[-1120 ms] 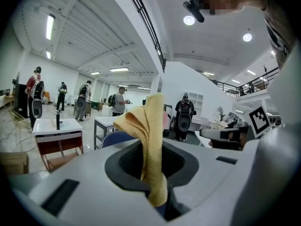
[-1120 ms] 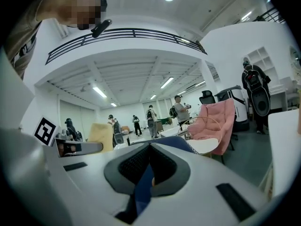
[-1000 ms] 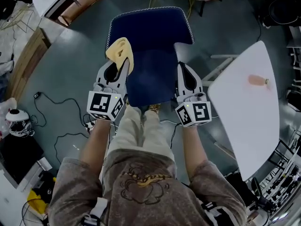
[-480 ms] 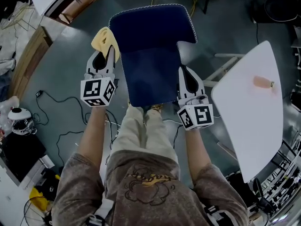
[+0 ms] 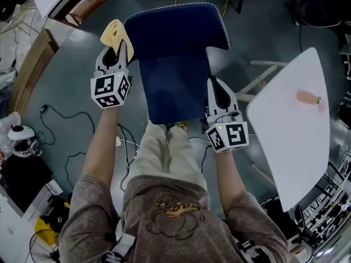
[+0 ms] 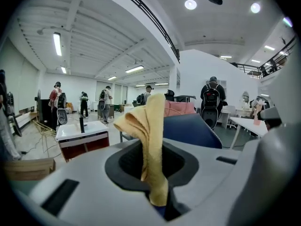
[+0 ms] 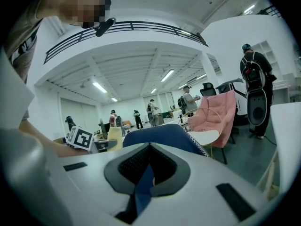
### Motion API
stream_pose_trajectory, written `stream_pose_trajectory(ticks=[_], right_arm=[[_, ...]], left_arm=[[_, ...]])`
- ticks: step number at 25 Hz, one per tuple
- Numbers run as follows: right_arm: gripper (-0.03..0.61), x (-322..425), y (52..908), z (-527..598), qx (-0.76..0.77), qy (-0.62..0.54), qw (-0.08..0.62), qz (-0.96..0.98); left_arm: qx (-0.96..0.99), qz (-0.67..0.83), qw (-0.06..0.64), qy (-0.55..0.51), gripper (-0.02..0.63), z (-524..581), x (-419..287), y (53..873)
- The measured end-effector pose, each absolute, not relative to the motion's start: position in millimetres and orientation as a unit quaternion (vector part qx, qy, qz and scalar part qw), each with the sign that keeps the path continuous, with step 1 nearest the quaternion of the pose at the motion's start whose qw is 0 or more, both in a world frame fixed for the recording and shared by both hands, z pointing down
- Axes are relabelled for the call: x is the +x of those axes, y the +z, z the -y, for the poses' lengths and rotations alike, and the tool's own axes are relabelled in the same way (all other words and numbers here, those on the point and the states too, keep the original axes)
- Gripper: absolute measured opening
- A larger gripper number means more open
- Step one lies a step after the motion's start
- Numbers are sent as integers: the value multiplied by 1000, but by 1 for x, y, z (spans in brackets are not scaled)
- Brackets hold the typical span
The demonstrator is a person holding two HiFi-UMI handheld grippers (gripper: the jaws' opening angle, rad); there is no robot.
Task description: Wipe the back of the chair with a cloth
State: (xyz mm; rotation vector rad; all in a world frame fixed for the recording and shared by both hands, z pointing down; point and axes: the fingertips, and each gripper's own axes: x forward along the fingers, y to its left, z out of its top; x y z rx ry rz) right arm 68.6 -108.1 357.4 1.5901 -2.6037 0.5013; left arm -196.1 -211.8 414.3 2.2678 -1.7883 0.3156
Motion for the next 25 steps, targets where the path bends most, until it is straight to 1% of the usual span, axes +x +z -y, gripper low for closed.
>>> stream_pose_trajectory(ticks=[15,25], right_arm=[[25,70,372,116,522,172,29,835],[25,81,384,111,537,175,31,824]], left_arm=[[796,578,126,130,58,233,-163,432],[826,531,146,118,58,250,-112,438]])
